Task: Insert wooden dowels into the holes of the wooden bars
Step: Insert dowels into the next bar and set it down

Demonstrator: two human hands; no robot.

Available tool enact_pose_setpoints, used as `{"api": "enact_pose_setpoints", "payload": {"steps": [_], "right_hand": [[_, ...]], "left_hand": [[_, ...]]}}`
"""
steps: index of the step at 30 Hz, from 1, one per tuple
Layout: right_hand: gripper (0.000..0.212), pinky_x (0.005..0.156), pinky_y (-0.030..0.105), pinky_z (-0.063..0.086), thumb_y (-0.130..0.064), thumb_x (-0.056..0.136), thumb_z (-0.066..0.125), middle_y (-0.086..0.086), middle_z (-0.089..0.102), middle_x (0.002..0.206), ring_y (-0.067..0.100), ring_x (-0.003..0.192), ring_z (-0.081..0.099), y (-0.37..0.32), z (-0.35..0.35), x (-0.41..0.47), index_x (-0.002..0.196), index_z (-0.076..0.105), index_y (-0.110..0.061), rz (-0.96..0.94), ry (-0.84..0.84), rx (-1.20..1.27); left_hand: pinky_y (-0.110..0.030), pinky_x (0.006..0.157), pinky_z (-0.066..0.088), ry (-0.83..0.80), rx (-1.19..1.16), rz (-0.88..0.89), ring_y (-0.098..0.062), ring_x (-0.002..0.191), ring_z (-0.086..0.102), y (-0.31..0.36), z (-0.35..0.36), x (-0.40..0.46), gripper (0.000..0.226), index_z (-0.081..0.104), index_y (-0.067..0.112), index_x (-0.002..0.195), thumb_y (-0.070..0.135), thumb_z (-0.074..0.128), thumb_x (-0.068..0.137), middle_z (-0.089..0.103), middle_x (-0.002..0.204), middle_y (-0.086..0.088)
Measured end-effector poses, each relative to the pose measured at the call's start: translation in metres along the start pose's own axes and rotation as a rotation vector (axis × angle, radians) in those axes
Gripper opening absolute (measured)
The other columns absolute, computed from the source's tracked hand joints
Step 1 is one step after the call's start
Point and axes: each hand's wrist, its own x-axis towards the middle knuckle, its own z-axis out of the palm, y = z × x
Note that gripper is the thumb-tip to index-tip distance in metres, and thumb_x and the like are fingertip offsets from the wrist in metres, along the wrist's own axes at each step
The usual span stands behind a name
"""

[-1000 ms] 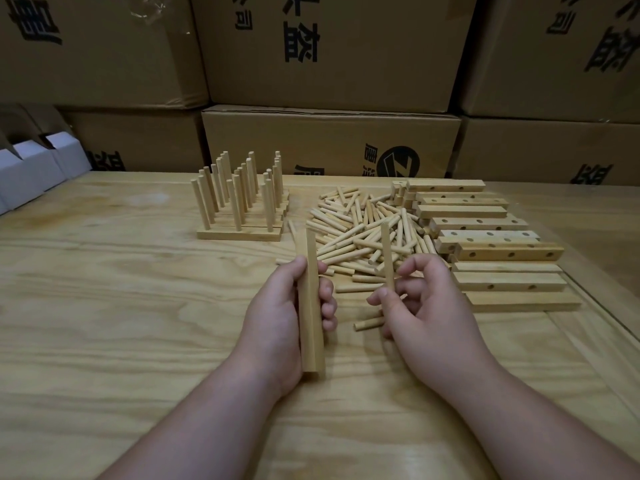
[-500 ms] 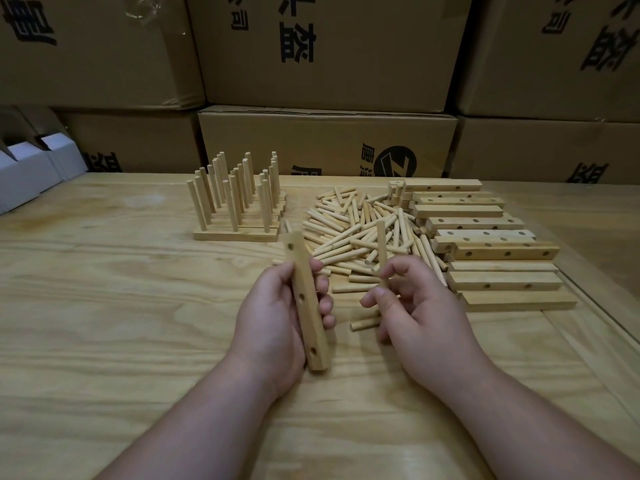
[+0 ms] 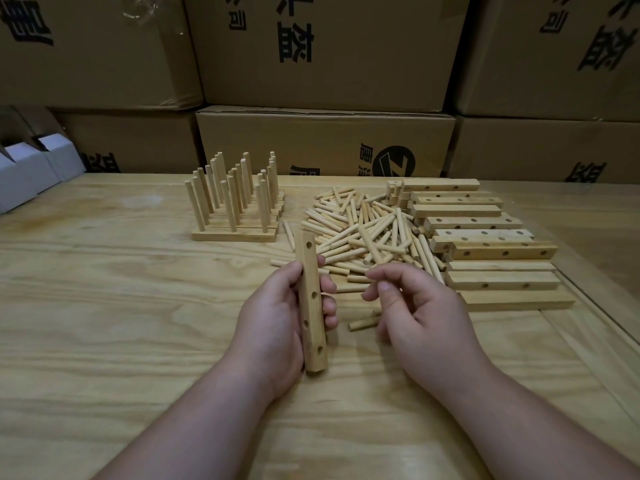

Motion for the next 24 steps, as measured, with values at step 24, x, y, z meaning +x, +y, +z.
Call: {"api": "enact_pose_setpoints", "payload": {"steps": [24], "right_hand": [[0.014, 0.083, 0.037, 0.053, -0.017, 0.091, 0.065, -0.012, 0.067, 0.099, 0.011, 0.096, 0.064, -0.0016, -0.0019, 0.0016, 0.103, 0.070, -0.022, -0.140, 0.184, -0.024]], "left_hand": [[-0.029, 0.044, 0.052, 0.044, 0.118, 0.123, -0.022, 0.054, 0.066, -0.0025, -0.0011, -0.0003, 0.018, 0.062, 0.028, 0.116, 0.022, 0.057, 0.100, 0.073, 0.081, -0.013]]}}
